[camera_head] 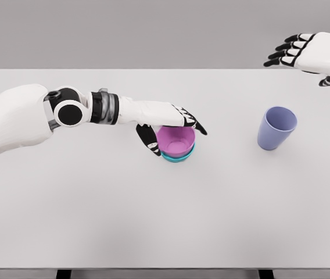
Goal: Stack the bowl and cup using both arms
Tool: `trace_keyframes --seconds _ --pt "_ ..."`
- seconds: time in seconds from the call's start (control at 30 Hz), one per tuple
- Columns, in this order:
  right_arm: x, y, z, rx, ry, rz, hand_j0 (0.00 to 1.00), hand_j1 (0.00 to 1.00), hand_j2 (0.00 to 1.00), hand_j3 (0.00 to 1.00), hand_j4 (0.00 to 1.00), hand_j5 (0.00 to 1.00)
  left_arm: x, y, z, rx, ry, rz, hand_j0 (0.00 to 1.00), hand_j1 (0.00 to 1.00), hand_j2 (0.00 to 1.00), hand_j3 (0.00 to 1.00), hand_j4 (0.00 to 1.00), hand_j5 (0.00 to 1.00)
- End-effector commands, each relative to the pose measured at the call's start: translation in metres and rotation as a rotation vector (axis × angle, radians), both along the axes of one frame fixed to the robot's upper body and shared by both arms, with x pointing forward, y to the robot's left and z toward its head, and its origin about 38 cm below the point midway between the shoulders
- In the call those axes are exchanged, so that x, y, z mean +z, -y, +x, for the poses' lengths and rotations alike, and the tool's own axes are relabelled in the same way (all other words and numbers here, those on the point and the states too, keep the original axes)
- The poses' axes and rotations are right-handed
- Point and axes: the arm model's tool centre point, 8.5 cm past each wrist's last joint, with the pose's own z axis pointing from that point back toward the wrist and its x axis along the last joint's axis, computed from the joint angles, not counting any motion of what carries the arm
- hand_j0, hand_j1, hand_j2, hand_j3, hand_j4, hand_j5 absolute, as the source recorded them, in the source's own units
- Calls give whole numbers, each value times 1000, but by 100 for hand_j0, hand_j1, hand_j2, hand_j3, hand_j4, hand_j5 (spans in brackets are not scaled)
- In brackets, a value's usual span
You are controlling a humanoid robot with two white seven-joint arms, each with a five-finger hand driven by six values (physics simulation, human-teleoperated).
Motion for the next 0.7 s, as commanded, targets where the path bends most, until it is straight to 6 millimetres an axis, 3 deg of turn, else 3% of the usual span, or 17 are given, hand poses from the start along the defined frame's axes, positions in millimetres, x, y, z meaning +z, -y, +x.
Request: trace_keyframes --seconds 0.0,0.17,0.23,0.27,0.37,0.43,0.53,0.6,0.67 --pt "1 6 1 -17 -2 3 100 100 100 100 100 100 1 0 0 1 -2 -5 100 100 100 100 100 100" --pt "2 10 2 -32 1 2 100 100 100 100 100 100 3 -2 0 -3 1 -8 100 100 100 100 100 100" --pt "23 2 -7 3 66 0 100 100 100 100 100 100 8 -2 -3 -39 10 -21 100 100 100 100 100 100" --pt "26 -6 -11 28 79 -2 100 100 100 100 100 100 13 -12 -5 -68 19 -36 100 100 100 100 100 100" --pt "2 -7 -12 31 17 -9 100 100 100 100 100 100 35 -47 -10 -118 63 -89 100 100 100 100 100 100" --pt "-22 -1 -8 7 -41 -5 100 100 100 100 100 100 46 -82 -15 -74 85 -70 100 100 100 100 100 100" --pt "-39 1 -9 0 -86 -17 100 100 100 100 100 100 81 -125 -22 -3 160 -100 100 100 100 100 100 100" --pt "-56 6 -4 -24 -130 -10 100 100 100 100 100 100 89 -160 -23 78 171 -92 100 100 100 100 100 100" --pt "-59 5 -4 -22 -138 -15 100 100 100 100 100 100 88 -200 -29 180 134 -106 100 100 100 100 100 100"
